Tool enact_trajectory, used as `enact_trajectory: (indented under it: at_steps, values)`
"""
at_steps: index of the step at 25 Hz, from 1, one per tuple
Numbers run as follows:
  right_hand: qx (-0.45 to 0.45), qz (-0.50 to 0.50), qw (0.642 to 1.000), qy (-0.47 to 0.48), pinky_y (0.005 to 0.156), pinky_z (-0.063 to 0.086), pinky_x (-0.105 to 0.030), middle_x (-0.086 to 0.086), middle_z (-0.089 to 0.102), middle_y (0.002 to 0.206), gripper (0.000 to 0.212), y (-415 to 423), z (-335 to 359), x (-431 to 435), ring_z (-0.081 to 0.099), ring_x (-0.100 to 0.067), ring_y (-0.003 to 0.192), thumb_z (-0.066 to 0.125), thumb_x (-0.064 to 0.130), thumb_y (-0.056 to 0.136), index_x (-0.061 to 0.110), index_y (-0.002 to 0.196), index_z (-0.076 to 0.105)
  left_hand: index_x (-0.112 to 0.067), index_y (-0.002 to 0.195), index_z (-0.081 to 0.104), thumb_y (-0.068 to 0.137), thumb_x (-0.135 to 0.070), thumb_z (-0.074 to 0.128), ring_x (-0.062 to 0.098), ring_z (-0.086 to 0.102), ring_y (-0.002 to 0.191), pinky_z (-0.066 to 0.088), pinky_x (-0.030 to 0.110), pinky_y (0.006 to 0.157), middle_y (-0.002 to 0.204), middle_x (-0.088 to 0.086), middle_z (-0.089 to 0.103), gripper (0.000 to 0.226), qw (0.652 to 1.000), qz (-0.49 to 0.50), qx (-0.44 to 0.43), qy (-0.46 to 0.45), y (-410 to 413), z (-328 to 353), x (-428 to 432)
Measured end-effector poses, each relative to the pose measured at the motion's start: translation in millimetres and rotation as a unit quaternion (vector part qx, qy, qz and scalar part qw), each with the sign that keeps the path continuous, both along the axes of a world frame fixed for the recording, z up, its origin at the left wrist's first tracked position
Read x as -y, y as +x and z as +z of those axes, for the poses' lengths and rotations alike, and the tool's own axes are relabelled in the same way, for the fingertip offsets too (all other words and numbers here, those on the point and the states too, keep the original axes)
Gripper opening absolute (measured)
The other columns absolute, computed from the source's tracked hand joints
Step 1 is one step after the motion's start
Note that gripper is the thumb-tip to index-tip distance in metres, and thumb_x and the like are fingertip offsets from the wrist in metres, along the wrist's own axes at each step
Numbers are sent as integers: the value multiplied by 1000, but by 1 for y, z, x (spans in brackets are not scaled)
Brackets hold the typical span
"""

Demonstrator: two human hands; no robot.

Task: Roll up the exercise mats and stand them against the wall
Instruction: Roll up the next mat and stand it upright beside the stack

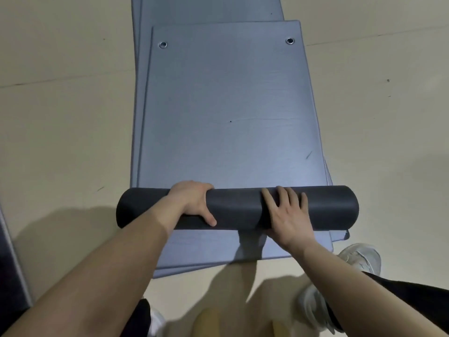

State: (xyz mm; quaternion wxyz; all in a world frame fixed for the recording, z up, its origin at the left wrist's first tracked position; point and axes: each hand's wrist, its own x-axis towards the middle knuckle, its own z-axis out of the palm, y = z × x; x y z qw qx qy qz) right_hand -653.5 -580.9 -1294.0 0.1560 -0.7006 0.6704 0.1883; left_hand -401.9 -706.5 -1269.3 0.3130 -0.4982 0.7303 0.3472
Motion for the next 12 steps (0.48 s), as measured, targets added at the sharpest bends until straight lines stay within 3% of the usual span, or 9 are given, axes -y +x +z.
enact_trajectory:
  at_steps: [2, 4, 6, 7, 9, 11, 12]
  values:
    - [11, -18, 999, 27, 119, 13, -72, -21, 12, 166, 143, 5, -6, -7, 9, -44, 154, 87, 65, 63, 23, 161, -7, -39, 137, 52, 49, -68, 88, 20, 60, 111, 47, 40, 98, 122, -12, 64, 100, 998, 48, -10, 42, -2, 1, 14]
    - [50, -24, 995, 84, 121, 1, -69, -15, -5, 169, 146, -1, -5, 24, -8, -41, 157, 82, 73, 64, 26, 161, -17, -37, 146, 46, 65, -64, 83, 21, 49, 133, 25, 48, 119, 146, -7, 54, 93, 993, 87, -30, -67, 1, -1, 5]
    - [59, -33, 993, 94, 123, 2, -65, -12, -1, 170, 146, -10, 1, 65, -7, -38, 158, 82, 78, 59, 29, 162, -10, -31, 152, 39, 85, -62, 65, 24, 32, 147, 8, 50, 123, 159, 1, 39, 78, 959, 91, -53, -261, 0, -6, -30]
    - [63, -36, 993, 89, 123, 3, -64, -11, 2, 170, 145, -11, 5, 78, -6, -38, 158, 82, 79, 57, 30, 162, -4, -28, 156, 32, 86, -67, 60, 28, 22, 151, 5, 50, 124, 165, 3, 29, 85, 953, 69, -47, -292, 0, -9, -46]
    - [70, -29, 997, 1, 122, 9, -65, -15, 16, 166, 130, -12, 4, 77, 6, -39, 156, 82, 78, 58, 25, 159, 19, -26, 161, 12, 69, -85, 60, 32, 6, 156, 1, 52, 124, 169, 4, 13, 119, 963, 13, -11, -268, -2, -19, -42]
    - [54, -14, 992, -114, 119, 15, -66, -18, 34, 158, 119, -14, -10, 55, 23, -41, 150, 85, 72, 57, 18, 151, 36, -27, 161, 9, 59, -91, 62, 30, 9, 156, 4, 51, 125, 169, 1, 16, 132, 971, 3, -9, -239, -7, -24, 1]
    - [24, 3, 990, -138, 118, 15, -66, -20, 37, 156, 124, -17, -18, 51, 28, -42, 148, 89, 66, 54, 16, 153, 35, -27, 161, 10, 58, -91, 63, 28, 11, 156, 6, 49, 126, 168, 0, 19, 132, 975, 11, -22, -219, -8, -24, 25]
